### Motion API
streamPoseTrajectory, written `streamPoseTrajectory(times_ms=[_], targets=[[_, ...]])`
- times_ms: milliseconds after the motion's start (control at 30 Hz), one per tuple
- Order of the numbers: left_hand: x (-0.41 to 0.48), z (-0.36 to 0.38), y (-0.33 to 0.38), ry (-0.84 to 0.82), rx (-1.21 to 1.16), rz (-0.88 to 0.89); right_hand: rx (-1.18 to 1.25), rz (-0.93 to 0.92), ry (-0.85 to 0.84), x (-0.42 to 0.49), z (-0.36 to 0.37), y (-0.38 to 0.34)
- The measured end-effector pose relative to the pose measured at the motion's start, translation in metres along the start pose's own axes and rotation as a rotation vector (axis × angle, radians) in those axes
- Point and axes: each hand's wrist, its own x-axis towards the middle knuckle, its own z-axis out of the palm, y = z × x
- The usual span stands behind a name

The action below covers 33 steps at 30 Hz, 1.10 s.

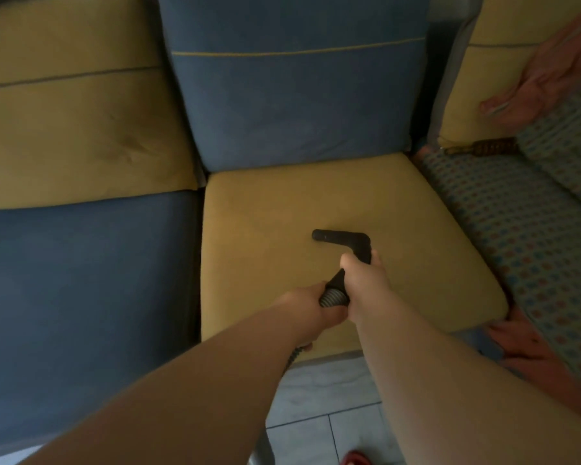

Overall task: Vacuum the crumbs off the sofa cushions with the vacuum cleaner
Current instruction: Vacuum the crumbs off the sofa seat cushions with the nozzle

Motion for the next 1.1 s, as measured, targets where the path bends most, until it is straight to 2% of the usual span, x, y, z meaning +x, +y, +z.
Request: streamPoseTrajectory(times_ms=[233,400,567,833,967,1100], targets=[[-0.047,-0.015,-0.048,-0.037,-0.003,0.026,0.05,0.017,0.031,-0.048,0.033,0.041],[-0.058,0.013,-0.034,-0.153,0.007,0.09,0.157,0.004,0.133,-0.062,-0.006,0.059],[-0.059,0.052,-0.023,-0.231,0.02,0.121,0.153,-0.012,0.208,-0.07,-0.047,0.073],[-0.056,0.041,-0.042,-0.162,-0.016,0.07,0.139,-0.059,0.226,-0.063,-0.021,0.079],[-0.062,0.025,-0.051,-0.13,-0.031,0.043,0.07,-0.086,0.249,-0.063,-0.001,0.079],[-0.07,0.01,-0.067,-0.062,-0.069,-0.001,-0.016,-0.077,0.197,-0.064,0.028,0.076]])
